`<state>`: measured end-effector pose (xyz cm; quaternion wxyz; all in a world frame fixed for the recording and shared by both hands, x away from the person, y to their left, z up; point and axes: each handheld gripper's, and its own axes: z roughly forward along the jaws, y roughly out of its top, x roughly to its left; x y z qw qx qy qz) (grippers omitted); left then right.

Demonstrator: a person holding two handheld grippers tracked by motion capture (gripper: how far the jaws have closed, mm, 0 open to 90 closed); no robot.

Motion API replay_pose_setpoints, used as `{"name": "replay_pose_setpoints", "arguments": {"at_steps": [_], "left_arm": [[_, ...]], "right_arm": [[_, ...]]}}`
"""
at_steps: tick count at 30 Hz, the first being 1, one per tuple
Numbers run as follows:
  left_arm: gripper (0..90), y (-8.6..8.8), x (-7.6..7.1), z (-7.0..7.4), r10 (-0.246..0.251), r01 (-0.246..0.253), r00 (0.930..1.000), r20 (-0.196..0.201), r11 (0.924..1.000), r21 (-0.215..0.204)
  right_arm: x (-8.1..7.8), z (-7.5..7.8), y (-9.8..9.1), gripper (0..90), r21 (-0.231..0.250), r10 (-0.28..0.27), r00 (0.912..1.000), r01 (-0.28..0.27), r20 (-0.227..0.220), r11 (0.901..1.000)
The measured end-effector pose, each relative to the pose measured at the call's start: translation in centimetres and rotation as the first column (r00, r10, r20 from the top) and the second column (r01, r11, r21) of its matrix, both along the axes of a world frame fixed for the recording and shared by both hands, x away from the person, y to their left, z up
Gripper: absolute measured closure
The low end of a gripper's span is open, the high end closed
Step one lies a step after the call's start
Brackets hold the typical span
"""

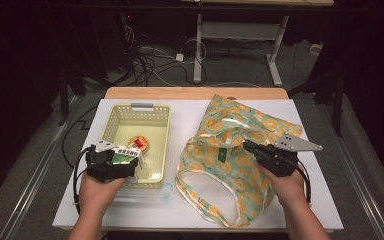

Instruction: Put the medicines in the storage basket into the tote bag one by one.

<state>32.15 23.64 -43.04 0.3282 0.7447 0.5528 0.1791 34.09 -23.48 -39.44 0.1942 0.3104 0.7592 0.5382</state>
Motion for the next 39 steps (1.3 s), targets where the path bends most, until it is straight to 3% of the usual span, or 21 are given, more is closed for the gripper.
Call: {"name": "replay_pose_setpoints", "arguments": {"at_steps": [2,5,11,14,22,27,31,39], "left_arm": [[0.0,0.2,0.1,-0.1,0.008,-0.008,0.9998,-0.02,0.9997,0.022],[0.0,0.3,0.3,-0.3,-0.001,0.0,0.9986,-0.053,1.0,-0.01],[0.0,-0.8,0.9,-1.2,-0.046,0.048,0.9916,-0.121,0.9987,0.016],[0.0,-1.0,1.2,-1.2,-0.041,0.043,0.988,-0.149,0.999,0.013],[0.0,-0.8,2.1,-1.4,-0.056,0.057,0.9678,-0.245,0.9984,-0.005],[0.0,-0.7,2.2,-1.4,-0.057,0.056,0.9616,-0.268,0.9984,-0.013],[0.2,-0.7,2.2,-1.4,-0.056,0.055,0.9627,-0.265,0.9984,-0.012],[2.7,-0.7,1.6,-1.3,-0.061,0.059,0.9753,-0.212,0.9981,-0.017]], "right_arm": [[0.0,0.0,-0.1,90.0,0.003,-0.002,1.0,0.002,0.001,1.0],[0.0,0.0,-0.1,90.0,0.004,-0.006,1.0,0.006,-0.001,1.0],[-0.1,-0.1,0.1,90.0,0.001,-0.002,1.0,0.002,-0.003,1.0],[-0.1,-0.1,0.1,90.0,0.0,0.0,1.0,0.0,-0.005,1.0],[-0.1,-0.1,0.1,90.0,0.004,0.0,1.0,0.0,-0.007,1.0],[-0.3,0.0,0.1,90.0,0.004,0.001,1.0,-0.001,-0.002,1.0],[-0.3,0.1,0.1,90.0,0.0,0.004,1.0,-0.004,0.001,1.0],[-0.3,0.0,0.1,90.0,0.002,0.005,1.0,-0.005,-0.003,1.0]]}}
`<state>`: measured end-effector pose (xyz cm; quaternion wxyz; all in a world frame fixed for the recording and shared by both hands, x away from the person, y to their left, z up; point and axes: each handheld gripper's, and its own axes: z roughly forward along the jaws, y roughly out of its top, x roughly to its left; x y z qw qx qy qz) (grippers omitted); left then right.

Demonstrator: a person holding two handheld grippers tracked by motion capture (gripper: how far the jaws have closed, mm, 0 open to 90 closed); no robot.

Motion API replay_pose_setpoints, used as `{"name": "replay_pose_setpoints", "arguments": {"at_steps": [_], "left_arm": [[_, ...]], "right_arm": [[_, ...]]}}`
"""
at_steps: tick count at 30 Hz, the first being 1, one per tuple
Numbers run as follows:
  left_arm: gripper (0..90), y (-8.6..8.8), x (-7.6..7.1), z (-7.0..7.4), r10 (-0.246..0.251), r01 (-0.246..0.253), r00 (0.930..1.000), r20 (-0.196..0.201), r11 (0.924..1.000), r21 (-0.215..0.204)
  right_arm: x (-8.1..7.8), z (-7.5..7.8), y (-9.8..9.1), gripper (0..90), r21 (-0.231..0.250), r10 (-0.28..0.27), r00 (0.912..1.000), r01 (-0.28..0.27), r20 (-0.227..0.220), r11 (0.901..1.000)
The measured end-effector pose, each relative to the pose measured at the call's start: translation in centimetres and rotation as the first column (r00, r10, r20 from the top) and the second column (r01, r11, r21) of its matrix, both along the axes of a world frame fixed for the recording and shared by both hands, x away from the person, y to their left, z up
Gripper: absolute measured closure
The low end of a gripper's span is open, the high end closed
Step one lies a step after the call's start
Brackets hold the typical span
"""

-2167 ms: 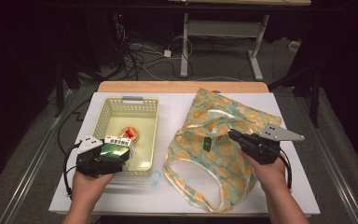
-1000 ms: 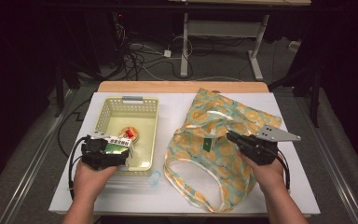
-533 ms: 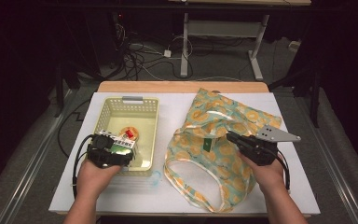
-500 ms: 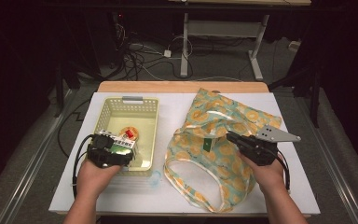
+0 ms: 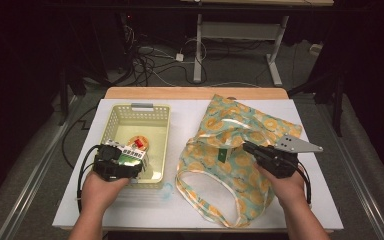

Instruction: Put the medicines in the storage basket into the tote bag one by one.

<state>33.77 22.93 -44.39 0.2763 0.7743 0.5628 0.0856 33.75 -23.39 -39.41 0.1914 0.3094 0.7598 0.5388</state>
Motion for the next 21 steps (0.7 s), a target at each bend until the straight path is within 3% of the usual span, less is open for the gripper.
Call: {"name": "replay_pose_setpoints", "arguments": {"at_steps": [15,21], "left_arm": [[5.5,0.3,-0.7,0.2,-0.013,0.014,0.9949,0.1,0.9998,-0.012],[5.7,0.6,-1.2,0.4,-0.013,0.021,0.9898,0.142,0.9985,-0.05]], "right_arm": [[-0.1,0.2,-0.2,90.0,0.011,-0.001,1.0,0.001,0.005,0.9999],[0.0,0.2,-0.2,90.0,0.011,0.001,1.0,-0.001,0.005,0.9999]]}}
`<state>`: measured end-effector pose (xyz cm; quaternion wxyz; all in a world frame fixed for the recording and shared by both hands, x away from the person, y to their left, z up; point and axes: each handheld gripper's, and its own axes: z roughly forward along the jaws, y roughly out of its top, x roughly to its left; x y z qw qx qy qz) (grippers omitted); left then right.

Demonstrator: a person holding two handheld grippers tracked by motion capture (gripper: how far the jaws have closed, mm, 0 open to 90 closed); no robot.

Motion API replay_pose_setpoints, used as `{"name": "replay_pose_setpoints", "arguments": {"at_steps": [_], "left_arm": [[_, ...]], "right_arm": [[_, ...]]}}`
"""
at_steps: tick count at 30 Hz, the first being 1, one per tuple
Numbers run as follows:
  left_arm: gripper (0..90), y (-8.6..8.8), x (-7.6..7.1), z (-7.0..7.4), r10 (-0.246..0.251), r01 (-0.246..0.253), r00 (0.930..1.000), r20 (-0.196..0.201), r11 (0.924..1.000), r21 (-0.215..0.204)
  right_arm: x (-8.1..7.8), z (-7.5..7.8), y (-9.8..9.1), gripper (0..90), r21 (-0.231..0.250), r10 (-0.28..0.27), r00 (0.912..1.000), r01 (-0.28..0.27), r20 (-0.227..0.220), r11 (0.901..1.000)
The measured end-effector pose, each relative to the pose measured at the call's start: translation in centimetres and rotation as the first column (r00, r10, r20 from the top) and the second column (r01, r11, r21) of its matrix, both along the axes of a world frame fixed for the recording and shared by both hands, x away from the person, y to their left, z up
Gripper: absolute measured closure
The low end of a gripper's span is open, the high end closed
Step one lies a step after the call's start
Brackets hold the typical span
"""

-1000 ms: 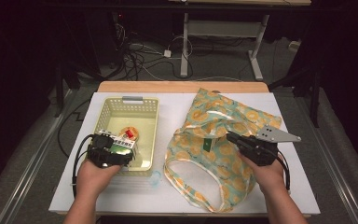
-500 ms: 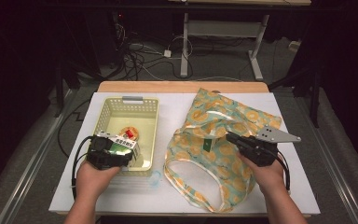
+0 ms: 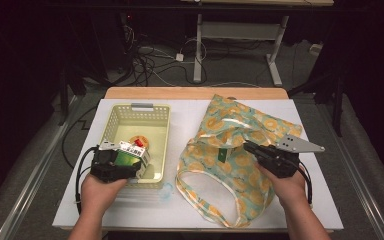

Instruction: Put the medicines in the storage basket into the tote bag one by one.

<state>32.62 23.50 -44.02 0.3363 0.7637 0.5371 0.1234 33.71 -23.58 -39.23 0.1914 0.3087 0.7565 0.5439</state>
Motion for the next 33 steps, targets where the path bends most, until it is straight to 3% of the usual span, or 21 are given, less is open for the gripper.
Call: {"name": "replay_pose_setpoints", "arguments": {"at_steps": [4,12,17,25,33], "left_arm": [[5.6,0.2,-0.4,0.3,-0.006,0.007,0.9995,0.03,0.9994,-0.034],[5.7,0.0,-1.0,0.9,-0.013,0.017,0.9959,0.089,0.9989,-0.043],[5.8,-0.1,-1.4,1.3,-0.025,0.033,0.993,0.116,0.9971,-0.069],[5.8,-0.5,-2.1,2.2,-0.039,0.062,0.9851,0.168,0.9889,-0.135],[5.9,-2.3,-2.9,3.6,-0.071,0.103,0.9717,0.226,0.9858,-0.133]], "right_arm": [[-0.1,0.1,0.0,90.0,0.0,-0.002,1.0,0.002,0.004,1.0],[-0.1,0.2,0.0,90.0,0.0,-0.002,1.0,0.002,0.008,1.0],[0.0,0.0,0.0,90.0,-0.005,-0.001,1.0,0.001,0.005,1.0],[-0.2,0.4,-0.1,90.0,0.001,-0.003,0.9999,0.003,0.015,1.0],[-0.2,0.6,-0.2,90.0,0.004,-0.004,0.9998,0.004,0.022,1.0]]}}
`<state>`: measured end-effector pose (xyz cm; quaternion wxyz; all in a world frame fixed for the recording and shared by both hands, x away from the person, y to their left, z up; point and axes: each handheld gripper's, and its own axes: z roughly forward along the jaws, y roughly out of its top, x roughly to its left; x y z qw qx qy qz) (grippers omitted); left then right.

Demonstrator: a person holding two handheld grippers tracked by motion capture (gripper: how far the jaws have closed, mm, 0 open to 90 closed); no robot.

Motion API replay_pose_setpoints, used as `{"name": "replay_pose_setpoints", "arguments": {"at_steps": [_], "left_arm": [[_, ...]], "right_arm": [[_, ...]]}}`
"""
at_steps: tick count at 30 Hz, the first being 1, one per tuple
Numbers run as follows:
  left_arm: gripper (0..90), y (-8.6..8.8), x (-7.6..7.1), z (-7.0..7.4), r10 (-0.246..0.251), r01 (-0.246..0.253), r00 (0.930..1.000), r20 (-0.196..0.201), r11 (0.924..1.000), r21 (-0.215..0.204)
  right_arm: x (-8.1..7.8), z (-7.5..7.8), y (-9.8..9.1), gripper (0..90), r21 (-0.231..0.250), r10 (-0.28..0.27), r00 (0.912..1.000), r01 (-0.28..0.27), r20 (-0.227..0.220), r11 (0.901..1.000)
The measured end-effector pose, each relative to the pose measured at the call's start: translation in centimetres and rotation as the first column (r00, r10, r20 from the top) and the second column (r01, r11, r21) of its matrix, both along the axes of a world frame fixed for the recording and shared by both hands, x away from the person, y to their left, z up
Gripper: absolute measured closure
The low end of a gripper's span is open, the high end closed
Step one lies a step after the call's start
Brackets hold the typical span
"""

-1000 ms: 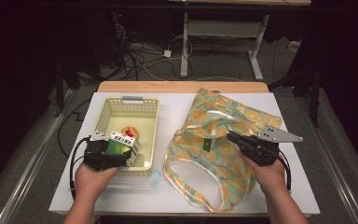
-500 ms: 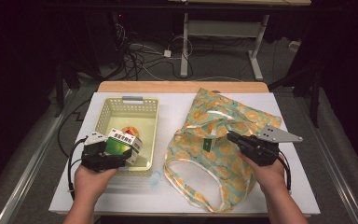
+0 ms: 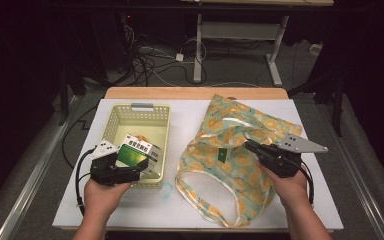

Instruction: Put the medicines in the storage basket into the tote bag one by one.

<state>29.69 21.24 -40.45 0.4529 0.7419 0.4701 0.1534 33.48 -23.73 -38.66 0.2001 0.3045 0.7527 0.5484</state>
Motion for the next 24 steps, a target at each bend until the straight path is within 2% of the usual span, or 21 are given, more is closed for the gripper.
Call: {"name": "replay_pose_setpoints", "arguments": {"at_steps": [6,15,20,24], "left_arm": [[6.0,-1.6,-0.8,1.1,-0.041,0.042,0.9983,0.042,0.9991,-0.008],[5.9,-3.7,-1.6,2.0,-0.117,0.121,0.9909,0.066,0.991,-0.058],[5.9,-5.3,-2.2,2.2,-0.169,0.173,0.9827,0.076,0.9837,-0.05],[5.9,-6.9,-2.6,2.4,-0.221,0.225,0.9723,0.075,0.9732,-0.046]], "right_arm": [[0.0,0.1,0.0,90.0,-0.001,-0.002,1.0,0.002,0.005,1.0],[-0.1,0.2,0.1,90.0,-0.001,0.001,0.9999,-0.001,0.011,1.0],[-0.2,0.4,0.0,90.0,0.004,-0.003,0.9999,0.002,0.014,1.0],[-0.2,0.4,0.0,90.0,0.005,-0.003,0.9999,0.003,0.013,1.0]]}}
